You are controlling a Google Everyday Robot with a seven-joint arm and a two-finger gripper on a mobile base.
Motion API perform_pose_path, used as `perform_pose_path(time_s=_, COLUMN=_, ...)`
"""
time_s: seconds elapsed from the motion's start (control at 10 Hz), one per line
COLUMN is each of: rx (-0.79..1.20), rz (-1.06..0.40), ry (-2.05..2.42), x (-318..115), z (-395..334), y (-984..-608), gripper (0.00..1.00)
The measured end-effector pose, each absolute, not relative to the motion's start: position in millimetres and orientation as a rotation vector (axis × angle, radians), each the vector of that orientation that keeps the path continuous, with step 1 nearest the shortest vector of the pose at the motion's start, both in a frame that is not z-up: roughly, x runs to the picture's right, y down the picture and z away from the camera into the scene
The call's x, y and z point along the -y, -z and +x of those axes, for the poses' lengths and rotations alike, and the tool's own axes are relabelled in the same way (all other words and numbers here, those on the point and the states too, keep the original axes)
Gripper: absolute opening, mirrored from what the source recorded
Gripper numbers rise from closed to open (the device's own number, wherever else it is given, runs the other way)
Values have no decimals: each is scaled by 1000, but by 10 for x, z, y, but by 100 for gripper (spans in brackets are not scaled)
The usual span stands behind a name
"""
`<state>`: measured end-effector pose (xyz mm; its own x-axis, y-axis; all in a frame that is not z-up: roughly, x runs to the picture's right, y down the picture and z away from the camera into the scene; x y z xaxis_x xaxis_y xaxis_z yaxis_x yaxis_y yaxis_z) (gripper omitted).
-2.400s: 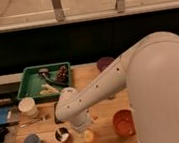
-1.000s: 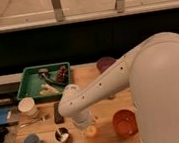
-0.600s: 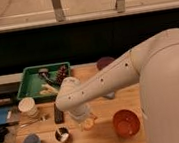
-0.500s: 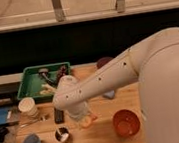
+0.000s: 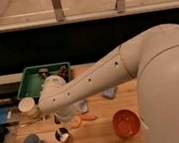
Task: Place apple in metal cup
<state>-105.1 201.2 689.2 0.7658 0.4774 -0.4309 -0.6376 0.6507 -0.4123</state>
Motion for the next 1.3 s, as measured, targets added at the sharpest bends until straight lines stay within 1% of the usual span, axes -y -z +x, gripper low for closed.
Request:
perform_pose_path(time_s=0.3, rx=-251, rz=-585, ry=-571, x=-2166, z=-1361, y=-6747, gripper=0)
perform_pose_path(time_s=0.5, rx=-227, rz=-594, ry=-529, x=-2215, z=-1583, y=-6717, gripper=0)
perform_pose_path(time_s=0.9, rx=-210, rz=-625, ry=-478, x=-2277, z=-1812, y=-6788, gripper=0)
perform_pose_path(time_s=1.0, rx=-216, rz=-633, ry=-480, x=-2293, z=-1802, y=-6816, gripper=4)
perform_pose_path(time_s=1.3, rx=-232, rz=-647, ry=-485, x=-2334, z=-1764, y=-6868, gripper=33)
